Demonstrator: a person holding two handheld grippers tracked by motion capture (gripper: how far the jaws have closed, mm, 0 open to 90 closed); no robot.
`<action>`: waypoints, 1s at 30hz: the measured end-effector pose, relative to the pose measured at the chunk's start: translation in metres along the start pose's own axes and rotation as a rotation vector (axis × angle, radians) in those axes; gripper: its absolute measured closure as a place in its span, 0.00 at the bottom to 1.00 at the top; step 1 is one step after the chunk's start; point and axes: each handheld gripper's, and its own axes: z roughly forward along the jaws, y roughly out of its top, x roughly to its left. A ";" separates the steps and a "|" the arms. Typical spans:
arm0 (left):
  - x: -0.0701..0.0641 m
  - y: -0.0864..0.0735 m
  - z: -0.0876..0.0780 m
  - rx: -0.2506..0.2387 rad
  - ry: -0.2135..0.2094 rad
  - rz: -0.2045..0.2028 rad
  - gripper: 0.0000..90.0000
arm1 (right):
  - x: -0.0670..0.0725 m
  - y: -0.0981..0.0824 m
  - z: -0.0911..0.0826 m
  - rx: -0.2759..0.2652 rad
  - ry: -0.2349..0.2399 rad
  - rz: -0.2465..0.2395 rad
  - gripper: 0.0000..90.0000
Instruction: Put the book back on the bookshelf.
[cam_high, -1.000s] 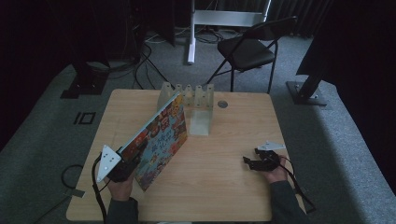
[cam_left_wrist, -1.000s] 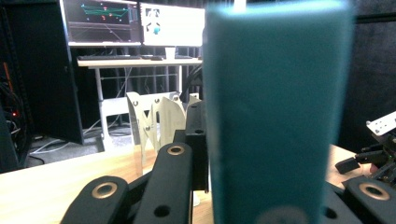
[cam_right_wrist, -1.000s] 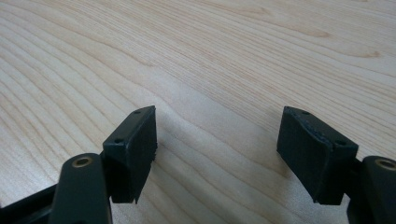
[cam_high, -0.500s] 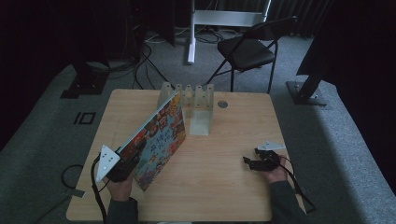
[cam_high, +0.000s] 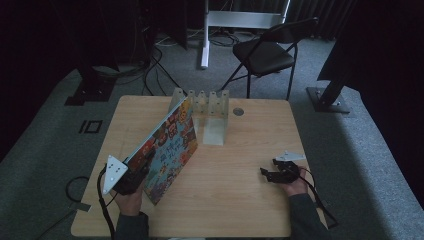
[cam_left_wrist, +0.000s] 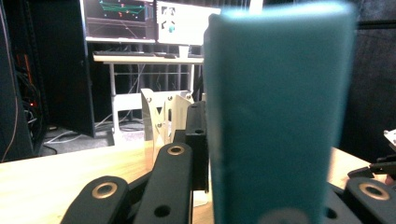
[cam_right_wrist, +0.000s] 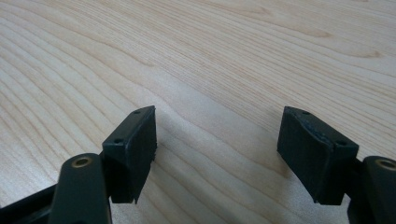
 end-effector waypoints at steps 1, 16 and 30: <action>0.000 0.000 0.000 0.000 0.002 0.000 0.88 | 0.000 0.000 0.000 0.000 0.000 0.000 0.31; -0.007 0.006 0.004 0.016 0.046 -0.014 0.89 | 0.000 0.000 0.000 0.000 0.001 0.001 0.31; -0.016 0.011 0.007 0.015 0.058 0.025 0.88 | 0.000 0.000 0.000 0.000 0.002 0.002 0.31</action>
